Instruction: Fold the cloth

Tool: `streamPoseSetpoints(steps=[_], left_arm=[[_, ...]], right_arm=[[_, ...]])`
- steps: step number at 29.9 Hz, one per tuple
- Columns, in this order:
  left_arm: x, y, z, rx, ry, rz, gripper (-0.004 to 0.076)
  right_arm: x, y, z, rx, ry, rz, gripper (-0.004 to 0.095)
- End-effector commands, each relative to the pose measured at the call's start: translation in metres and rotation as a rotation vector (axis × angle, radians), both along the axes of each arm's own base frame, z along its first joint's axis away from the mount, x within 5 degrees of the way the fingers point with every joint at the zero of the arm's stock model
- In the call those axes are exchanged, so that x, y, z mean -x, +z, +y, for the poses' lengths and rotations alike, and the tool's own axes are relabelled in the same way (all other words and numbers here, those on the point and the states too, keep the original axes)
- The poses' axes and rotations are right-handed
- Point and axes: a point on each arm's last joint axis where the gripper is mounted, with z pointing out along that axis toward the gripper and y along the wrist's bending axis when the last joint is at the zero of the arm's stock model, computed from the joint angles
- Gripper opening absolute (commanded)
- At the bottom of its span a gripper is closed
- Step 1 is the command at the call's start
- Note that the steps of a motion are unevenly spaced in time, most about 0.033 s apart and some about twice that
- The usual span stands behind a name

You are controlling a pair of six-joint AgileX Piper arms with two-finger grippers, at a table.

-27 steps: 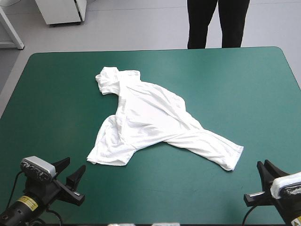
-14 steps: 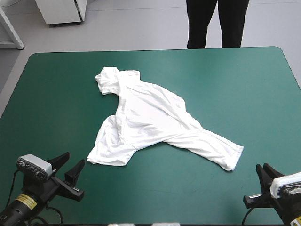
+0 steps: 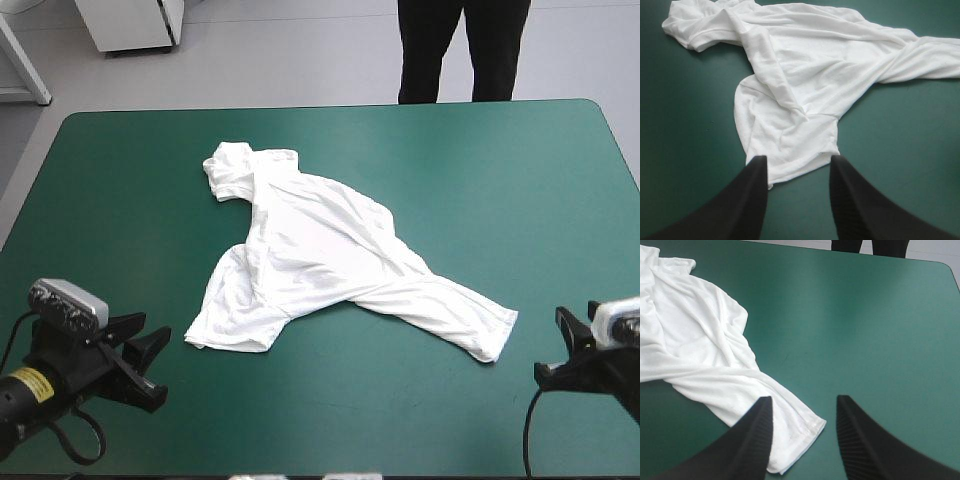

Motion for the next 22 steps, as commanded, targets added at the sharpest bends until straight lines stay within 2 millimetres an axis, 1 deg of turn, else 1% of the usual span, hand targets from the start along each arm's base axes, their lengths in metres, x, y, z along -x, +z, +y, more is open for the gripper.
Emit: streamPoseSetpoints(steps=[1,3,5,7,9,12,15,17,18,22], left_arm=[[-0.019,0.035,-0.007,-0.014,-0.010,0.045,0.0307],[-0.036,0.046,-0.011,-0.050,-0.011,0.093,0.0336],[-0.054,0.051,-0.013,-0.102,0.004,0.133,0.0379],[-0.077,0.051,-0.015,-0.162,0.024,0.174,0.0442],[-0.097,0.045,-0.018,-0.206,0.040,0.219,0.0494],[-0.131,0.025,-0.025,-0.257,0.061,0.314,0.0517],[-0.161,0.000,-0.032,-0.310,0.061,0.406,0.0517],[-0.176,-0.013,-0.037,-0.324,0.060,0.432,0.0518],[-0.187,-0.022,-0.040,-0.333,0.060,0.444,0.0518],[-0.217,-0.047,-0.048,-0.348,0.059,0.453,0.0518]], right_arm=[[-0.024,0.039,0.004,-0.019,0.010,-0.036,0.0528],[-0.038,0.048,0.006,-0.016,0.012,0.021,0.0547],[-0.050,0.054,0.007,-0.008,0.017,0.065,0.0548],[-0.062,0.058,0.010,-0.003,0.032,0.095,0.0548],[-0.071,0.060,0.012,-0.006,0.050,0.104,0.0549],[-0.082,0.058,0.014,-0.005,0.058,0.121,0.0548],[-0.088,0.056,0.015,-0.004,0.060,0.140,0.0550],[-0.089,0.055,0.015,0.000,0.060,0.141,0.0550],[-0.090,0.055,0.015,0.004,0.057,0.143,0.0550],[-0.091,0.055,0.015,0.005,0.057,0.147,0.0550]])
